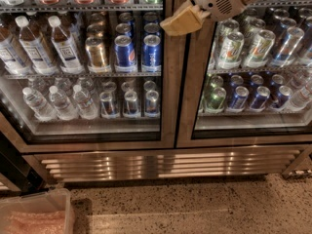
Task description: Open left fridge door
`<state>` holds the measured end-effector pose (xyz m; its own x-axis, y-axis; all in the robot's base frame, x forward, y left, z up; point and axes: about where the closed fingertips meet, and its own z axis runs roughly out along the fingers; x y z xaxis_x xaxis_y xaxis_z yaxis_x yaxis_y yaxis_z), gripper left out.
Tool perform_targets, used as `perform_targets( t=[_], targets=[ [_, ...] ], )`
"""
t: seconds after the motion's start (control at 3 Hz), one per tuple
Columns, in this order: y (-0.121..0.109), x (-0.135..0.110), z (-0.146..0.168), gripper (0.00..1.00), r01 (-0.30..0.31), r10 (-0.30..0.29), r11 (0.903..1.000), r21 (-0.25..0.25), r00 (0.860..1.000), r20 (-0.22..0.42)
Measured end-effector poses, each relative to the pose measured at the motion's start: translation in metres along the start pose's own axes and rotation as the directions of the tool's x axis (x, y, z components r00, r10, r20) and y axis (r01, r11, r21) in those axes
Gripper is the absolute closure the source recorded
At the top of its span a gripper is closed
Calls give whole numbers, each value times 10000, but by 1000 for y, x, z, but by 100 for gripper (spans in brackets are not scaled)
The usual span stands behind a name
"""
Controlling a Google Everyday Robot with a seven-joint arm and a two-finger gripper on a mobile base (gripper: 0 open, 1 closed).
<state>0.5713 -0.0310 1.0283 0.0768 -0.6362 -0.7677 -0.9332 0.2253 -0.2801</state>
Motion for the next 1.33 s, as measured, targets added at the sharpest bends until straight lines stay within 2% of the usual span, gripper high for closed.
perform_targets(
  t=[0.33,0.67,1.33],
  targets=[
    [0,0,0,89,0,0,10000,0,10000,0],
    [0,0,0,100,1,-1,10000,-1,10000,0],
    [-5,4,-5,100,1,-1,10000,-1,10000,1]
  ],
)
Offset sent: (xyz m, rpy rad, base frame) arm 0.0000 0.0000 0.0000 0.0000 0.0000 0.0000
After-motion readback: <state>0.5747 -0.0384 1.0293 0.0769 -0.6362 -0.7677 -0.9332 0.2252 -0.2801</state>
